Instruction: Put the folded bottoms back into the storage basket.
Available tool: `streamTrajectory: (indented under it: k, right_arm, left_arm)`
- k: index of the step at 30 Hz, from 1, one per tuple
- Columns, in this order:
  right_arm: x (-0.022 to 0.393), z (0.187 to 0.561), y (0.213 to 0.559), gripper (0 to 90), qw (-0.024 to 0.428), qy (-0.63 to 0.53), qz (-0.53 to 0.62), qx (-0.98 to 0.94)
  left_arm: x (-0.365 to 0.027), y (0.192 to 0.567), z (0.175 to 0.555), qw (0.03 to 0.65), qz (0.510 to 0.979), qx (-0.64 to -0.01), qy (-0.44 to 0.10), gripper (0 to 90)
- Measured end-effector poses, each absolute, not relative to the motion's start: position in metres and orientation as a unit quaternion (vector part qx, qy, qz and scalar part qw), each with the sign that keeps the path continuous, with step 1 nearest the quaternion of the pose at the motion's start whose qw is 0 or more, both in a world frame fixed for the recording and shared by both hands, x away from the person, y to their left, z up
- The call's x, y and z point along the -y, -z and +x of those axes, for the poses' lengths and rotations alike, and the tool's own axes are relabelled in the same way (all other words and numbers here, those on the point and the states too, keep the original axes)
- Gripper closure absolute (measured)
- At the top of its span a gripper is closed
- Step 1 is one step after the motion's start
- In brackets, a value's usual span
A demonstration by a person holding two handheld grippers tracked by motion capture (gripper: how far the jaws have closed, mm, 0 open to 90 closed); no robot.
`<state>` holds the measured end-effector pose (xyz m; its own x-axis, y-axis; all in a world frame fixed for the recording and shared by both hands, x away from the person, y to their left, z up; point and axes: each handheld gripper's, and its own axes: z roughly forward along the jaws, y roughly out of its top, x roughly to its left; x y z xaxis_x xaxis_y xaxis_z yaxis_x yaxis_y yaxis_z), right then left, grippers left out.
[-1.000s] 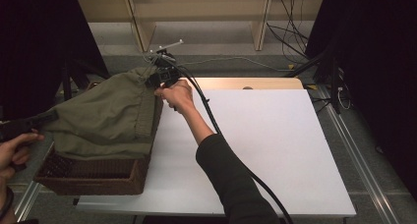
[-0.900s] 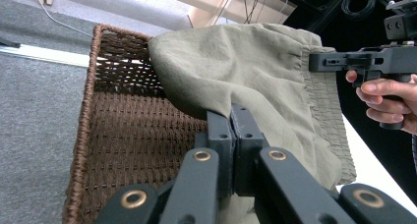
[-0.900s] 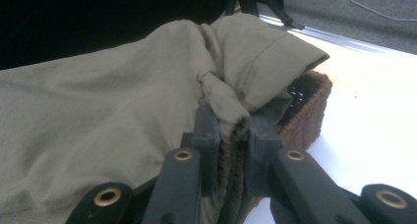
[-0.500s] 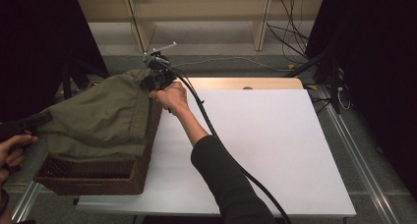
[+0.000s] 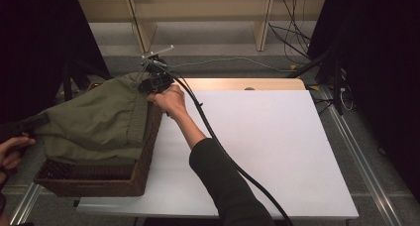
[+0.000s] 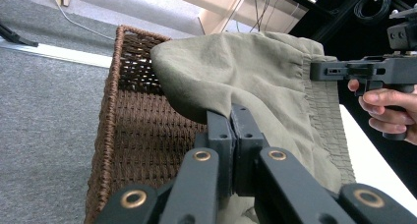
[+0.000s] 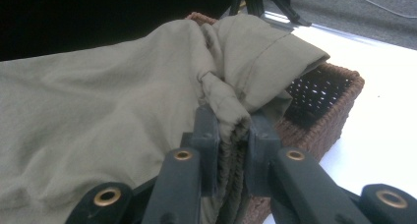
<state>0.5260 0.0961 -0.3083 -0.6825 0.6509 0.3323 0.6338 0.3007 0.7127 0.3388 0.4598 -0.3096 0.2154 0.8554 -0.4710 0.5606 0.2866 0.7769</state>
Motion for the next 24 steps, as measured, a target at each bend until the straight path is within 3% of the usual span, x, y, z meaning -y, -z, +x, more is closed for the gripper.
streamTrajectory:
  k: [24]
  right_arm:
    - [-0.108, 0.521, 0.317, 78.9, 0.006, -0.435, 0.393, -0.810]
  left_arm:
    - [-0.461, 0.312, 0.341, 0.497, 0.575, -0.630, -0.158, 88.5]
